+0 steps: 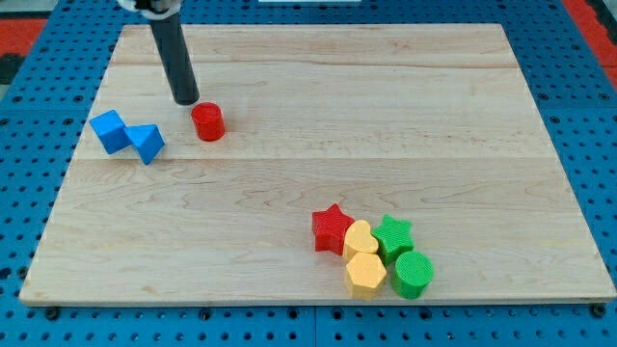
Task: Move the red circle and red star closer
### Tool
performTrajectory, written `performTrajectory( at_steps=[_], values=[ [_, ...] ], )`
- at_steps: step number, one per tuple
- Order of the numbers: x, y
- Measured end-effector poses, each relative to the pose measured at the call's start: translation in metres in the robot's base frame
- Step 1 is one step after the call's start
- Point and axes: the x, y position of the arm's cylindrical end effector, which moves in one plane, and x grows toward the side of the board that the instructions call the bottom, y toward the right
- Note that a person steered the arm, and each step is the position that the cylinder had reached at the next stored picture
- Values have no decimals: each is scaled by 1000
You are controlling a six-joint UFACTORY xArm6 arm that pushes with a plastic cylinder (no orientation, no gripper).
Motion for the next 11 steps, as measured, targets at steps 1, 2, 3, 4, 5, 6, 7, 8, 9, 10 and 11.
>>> performTrajectory(
  at_steps=[1, 2, 3, 4, 5, 6, 7, 8, 9, 10, 11],
  values=[
    [37, 13],
    [52, 26],
    [127, 71],
    [192, 102],
    [223, 117],
    [213, 139],
    [213, 175],
    [204, 210],
    [171, 224],
    [137, 154],
    [131, 140]
  ],
)
